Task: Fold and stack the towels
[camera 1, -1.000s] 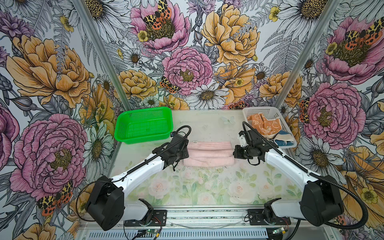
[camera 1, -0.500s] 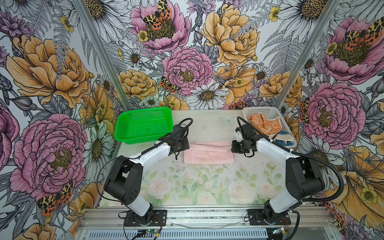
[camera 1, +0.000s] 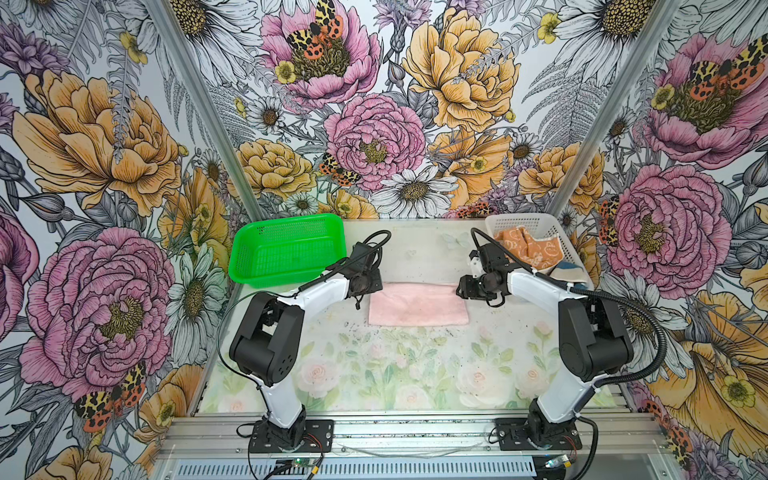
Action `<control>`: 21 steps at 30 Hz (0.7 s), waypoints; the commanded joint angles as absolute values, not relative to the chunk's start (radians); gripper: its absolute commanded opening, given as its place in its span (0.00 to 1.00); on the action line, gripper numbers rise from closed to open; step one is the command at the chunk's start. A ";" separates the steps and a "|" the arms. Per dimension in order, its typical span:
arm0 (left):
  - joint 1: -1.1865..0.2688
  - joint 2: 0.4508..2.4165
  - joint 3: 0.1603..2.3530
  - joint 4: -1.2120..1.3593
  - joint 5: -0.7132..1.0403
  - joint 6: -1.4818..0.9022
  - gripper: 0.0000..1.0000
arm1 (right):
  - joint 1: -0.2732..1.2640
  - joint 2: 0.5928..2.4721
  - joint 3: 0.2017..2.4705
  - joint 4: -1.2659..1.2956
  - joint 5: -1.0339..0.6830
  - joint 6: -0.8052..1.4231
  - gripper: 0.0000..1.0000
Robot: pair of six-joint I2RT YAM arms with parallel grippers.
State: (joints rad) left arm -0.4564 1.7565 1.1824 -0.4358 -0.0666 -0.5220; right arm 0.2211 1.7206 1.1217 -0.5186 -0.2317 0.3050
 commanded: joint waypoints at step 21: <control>-0.509 1.700 0.967 -0.297 -0.041 -0.597 0.64 | 0.357 1.762 1.067 -0.307 -0.348 0.367 0.59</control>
